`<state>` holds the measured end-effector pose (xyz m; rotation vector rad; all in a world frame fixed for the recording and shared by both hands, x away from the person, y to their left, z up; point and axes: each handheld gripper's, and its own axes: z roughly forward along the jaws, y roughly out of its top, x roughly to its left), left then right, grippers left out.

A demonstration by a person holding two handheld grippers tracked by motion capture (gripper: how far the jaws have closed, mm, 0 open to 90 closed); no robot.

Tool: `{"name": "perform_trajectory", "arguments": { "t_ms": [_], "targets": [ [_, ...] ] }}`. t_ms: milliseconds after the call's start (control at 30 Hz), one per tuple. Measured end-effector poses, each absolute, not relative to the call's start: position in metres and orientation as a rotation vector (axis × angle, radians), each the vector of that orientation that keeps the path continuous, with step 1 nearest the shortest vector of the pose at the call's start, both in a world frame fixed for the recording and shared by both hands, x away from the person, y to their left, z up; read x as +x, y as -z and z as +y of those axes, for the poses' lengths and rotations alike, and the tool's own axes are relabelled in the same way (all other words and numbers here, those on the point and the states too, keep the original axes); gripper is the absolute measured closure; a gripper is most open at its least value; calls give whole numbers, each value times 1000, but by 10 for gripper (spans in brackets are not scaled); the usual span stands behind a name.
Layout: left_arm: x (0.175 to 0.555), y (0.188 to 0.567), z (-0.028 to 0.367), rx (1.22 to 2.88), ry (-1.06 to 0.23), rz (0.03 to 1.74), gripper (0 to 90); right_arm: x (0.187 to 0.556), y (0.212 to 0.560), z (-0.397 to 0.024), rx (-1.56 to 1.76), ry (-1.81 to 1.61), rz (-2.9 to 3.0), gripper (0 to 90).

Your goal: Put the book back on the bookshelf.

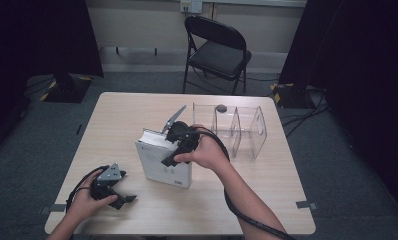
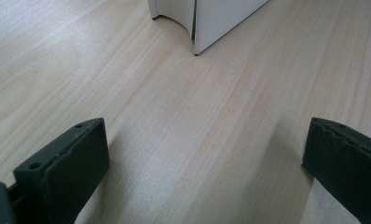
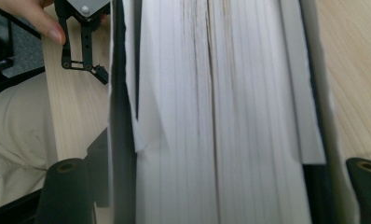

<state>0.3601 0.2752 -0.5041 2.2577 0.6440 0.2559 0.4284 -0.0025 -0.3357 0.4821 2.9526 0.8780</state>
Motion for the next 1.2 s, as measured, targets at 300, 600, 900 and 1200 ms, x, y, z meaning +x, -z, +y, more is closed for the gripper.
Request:
{"name": "perform_trajectory", "arguments": {
  "t_ms": [300,600,900,1200],
  "targets": [
    [360,504,275,2264,-257,636,0,430,336,3,473,-869,2949,263],
    [361,504,275,2265,-258,635,0,427,336,4,519,-870,2946,366],
    [361,504,275,2265,-260,633,0,422,334,5,512,-874,2915,478],
    [361,504,275,2265,-259,633,0,420,330,4,530,-859,2897,513]
  ]
}}
